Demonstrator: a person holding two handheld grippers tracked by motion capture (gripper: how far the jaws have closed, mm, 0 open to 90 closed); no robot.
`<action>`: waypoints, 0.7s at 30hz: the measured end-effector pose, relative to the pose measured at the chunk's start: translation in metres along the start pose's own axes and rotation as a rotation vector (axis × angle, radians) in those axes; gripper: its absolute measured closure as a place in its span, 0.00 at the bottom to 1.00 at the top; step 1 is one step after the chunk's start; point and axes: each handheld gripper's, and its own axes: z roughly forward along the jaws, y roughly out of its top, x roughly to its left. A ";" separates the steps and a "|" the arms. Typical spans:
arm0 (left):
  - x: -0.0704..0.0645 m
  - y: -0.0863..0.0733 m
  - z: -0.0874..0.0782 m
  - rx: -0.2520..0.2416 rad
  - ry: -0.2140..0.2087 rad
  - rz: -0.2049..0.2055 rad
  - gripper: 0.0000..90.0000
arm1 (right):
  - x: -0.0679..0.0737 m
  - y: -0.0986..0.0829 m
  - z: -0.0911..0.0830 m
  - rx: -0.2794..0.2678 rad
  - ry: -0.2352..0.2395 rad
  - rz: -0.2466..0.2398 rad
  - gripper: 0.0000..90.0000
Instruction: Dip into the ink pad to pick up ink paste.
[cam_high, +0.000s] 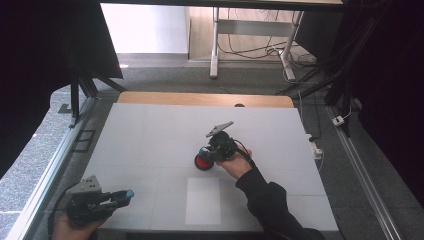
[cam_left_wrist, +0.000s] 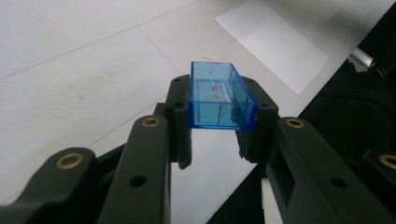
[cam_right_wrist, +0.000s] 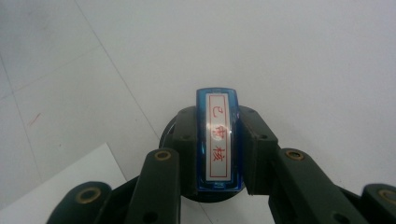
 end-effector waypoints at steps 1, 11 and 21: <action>0.000 0.000 0.000 0.000 0.000 -0.001 0.76 | 0.000 0.001 0.000 0.004 -0.001 0.002 0.79; 0.000 0.000 0.000 0.001 0.000 -0.004 0.76 | 0.011 0.008 0.005 0.049 -0.068 -0.026 0.79; 0.000 0.000 0.000 0.001 0.001 0.001 0.76 | 0.007 0.007 0.005 0.033 -0.049 -0.008 0.79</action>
